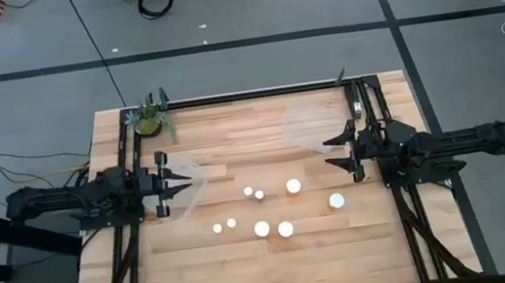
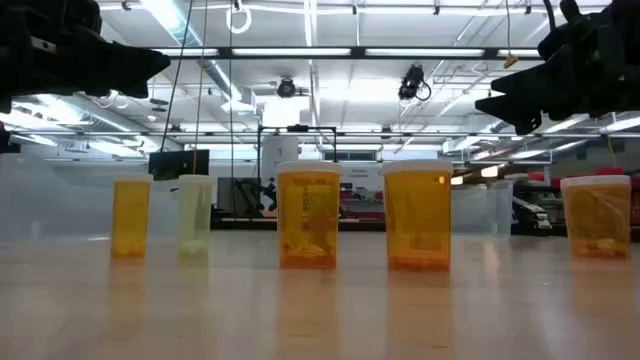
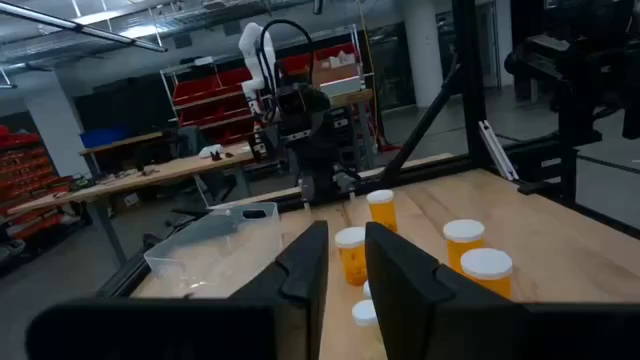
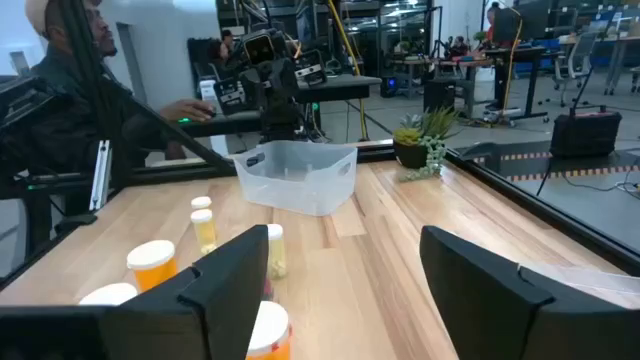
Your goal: Pick and place medicine bottles into bin by pill shape (circle, oval)
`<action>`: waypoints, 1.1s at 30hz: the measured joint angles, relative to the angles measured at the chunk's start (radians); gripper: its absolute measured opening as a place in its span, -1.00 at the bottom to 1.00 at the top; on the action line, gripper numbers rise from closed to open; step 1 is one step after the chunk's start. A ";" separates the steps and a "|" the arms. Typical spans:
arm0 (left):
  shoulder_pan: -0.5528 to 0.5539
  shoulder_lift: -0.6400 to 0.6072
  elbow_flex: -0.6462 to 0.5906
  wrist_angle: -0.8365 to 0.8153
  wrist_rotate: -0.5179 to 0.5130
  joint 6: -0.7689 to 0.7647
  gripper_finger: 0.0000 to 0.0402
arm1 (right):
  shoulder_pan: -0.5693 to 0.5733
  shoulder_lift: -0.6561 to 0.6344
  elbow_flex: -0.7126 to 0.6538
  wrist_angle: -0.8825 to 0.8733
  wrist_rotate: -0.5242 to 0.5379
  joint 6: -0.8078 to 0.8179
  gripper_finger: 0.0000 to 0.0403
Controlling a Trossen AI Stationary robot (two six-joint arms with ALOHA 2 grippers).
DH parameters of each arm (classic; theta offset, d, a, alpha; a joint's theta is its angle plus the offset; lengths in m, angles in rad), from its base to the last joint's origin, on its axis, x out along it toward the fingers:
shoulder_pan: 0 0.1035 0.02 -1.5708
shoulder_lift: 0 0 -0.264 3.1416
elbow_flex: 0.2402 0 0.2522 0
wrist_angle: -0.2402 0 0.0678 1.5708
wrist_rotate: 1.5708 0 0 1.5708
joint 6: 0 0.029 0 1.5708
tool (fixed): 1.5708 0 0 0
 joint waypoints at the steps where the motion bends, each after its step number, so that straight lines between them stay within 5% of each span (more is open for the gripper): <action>1: 0.000 0.000 0.000 0.000 0.000 0.000 -0.60 | 0.000 0.000 0.000 0.000 0.000 0.000 0.33; 33: 0.000 0.000 0.000 0.000 0.000 0.000 -0.60 | 0.000 0.000 0.000 0.000 0.000 0.000 0.33</action>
